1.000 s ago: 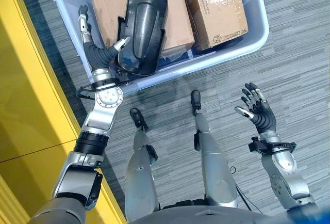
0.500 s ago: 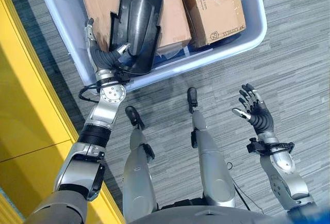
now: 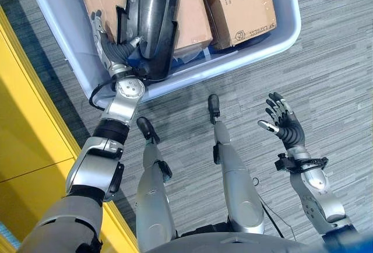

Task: Move parts from the plastic box to the shelf.

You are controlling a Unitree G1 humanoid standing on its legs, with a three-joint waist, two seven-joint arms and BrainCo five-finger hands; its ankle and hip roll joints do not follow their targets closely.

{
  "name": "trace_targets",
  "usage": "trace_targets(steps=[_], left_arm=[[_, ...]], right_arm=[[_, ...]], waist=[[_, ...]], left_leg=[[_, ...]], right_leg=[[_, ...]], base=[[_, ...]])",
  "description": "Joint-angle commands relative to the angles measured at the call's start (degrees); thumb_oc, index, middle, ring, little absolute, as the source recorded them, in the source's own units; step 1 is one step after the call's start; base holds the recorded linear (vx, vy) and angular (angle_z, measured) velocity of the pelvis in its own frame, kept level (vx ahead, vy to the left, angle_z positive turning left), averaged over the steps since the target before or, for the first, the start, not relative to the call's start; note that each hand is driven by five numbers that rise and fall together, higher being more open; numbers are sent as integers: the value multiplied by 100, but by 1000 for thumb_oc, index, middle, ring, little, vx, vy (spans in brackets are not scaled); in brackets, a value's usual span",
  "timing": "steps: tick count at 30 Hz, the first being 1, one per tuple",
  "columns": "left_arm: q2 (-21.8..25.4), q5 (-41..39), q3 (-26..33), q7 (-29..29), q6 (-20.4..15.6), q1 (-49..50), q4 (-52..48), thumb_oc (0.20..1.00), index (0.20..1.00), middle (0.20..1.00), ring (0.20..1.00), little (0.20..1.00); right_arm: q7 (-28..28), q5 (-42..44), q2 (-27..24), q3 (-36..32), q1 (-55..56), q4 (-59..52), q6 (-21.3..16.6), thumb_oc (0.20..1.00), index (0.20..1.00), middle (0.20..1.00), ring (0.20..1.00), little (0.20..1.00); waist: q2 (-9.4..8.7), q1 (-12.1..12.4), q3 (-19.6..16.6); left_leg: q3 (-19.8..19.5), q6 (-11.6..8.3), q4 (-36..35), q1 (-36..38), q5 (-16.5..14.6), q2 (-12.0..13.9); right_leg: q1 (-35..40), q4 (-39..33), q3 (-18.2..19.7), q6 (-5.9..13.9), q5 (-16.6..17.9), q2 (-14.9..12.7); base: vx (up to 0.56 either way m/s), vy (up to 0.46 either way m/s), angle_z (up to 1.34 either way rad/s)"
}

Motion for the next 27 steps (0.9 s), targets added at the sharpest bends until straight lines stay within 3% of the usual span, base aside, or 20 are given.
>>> trace_targets(steps=[1,4,5,6,27], left_arm=[[176,-248,-46,-76,122,-213,722,1000,1000,1000,1000,1000],[173,-440,-132,-105,134,-484,1064,1000,1000,1000,1000,1000],[153,-514,-128,-116,118,-527,1136,555,555,555,555,555],[157,-537,-172,-133,128,-591,1210,200,200,200,200,200],[105,-508,-170,-252,137,-383,1190,200,200,200,200,200]], right_arm=[[-39,60,-194,-235,-270,-42,-254,1000,1000,1000,1000,1000],[-33,84,-245,-169,-297,-48,-244,1000,1000,1000,1000,1000],[-36,89,-246,-165,-296,-53,-243,1000,1000,1000,1000,1000],[-33,114,-278,-145,-292,-68,-250,1000,1000,1000,1000,1000],[74,191,-395,-186,-229,-102,-247,1000,1000,1000,1000,1000]], waist=[[-228,-181,91],[-239,-213,101],[-238,-219,105],[-236,-227,107],[-139,-166,50]], left_leg=[[-433,-55,593,-68,-477,155],[-436,-47,653,-132,-504,145],[-439,-42,666,-148,-512,140],[-435,-41,682,-167,-521,136],[-501,-20,758,-184,-555,84]], right_leg=[[1053,166,-252,485,-728,-418],[999,192,-235,484,-725,-404],[981,200,-230,485,-722,-403],[971,205,-226,488,-722,-406],[981,276,-259,469,-796,-415]], base=[[0,0,0],[0,0,0],[0,0,0],[0,0,0],[0,0,0]])
